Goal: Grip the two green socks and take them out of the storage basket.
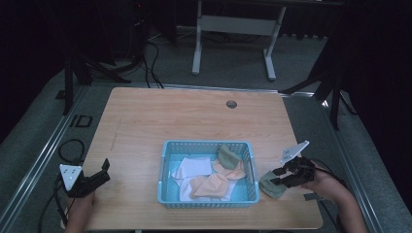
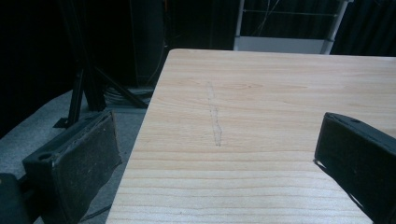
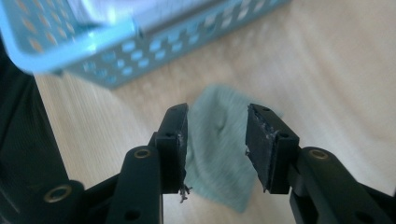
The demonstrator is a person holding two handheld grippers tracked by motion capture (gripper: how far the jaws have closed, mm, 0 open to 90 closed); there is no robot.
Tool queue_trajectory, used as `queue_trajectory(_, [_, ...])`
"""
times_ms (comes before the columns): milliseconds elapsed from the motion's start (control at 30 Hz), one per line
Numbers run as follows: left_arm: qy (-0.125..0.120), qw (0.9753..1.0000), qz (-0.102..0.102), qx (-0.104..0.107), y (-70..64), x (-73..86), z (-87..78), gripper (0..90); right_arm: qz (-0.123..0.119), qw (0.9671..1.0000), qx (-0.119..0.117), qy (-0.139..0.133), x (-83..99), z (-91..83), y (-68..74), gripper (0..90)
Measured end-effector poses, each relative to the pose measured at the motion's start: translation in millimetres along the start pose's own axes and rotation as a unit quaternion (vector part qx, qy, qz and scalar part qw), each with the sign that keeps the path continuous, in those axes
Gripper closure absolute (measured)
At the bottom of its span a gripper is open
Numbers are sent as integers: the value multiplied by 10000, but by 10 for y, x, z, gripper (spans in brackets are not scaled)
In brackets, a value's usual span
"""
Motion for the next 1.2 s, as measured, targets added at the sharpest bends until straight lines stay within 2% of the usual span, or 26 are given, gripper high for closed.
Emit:
queue_trajectory(167, [3, 10000, -5, -5, 1, 0, 0, 5, -116, 9998, 90, -110, -218, -117, -56, 586])
queue_trajectory(200, [3, 10000, -5, -4, 1, 0, 0, 5, -205, 9996, 129, -127, -293, -135, -56, 586])
queue_trajectory(367, [-1, 10000, -5, 5, 2, 0, -2, 5, -315, 9994, 134, -51, -499, -121, -38, 583])
queue_trajectory(600, [0, 10000, -9, 15, 5, 0, -3, 4, -410, 9991, 8, 109, -776, -1, 13, 552])
queue_trajectory(800, [-1, 10000, -12, 12, 6, 0, -4, 5, -547, 9984, -115, 106, -985, 135, 85, 542])
queue_trajectory(1000, [-4, 10000, -15, 22, 7, 0, -4, 5, -588, 9977, -219, 270, -1127, 331, 107, 515])
queue_trajectory(1200, [-3, 10000, -19, 31, 8, 0, -4, 5, -614, 9974, -238, 284, -1238, 485, 106, 501])
Point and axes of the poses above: each handheld gripper's, and its own axes: z roughly forward along the jaws, x roughly out of its underside, y roughly to its left, the point moved 3 cm from there along z, roughly forward along the jaws, and after that the axes turned 8 degrees about x, right-handed, at the moved point
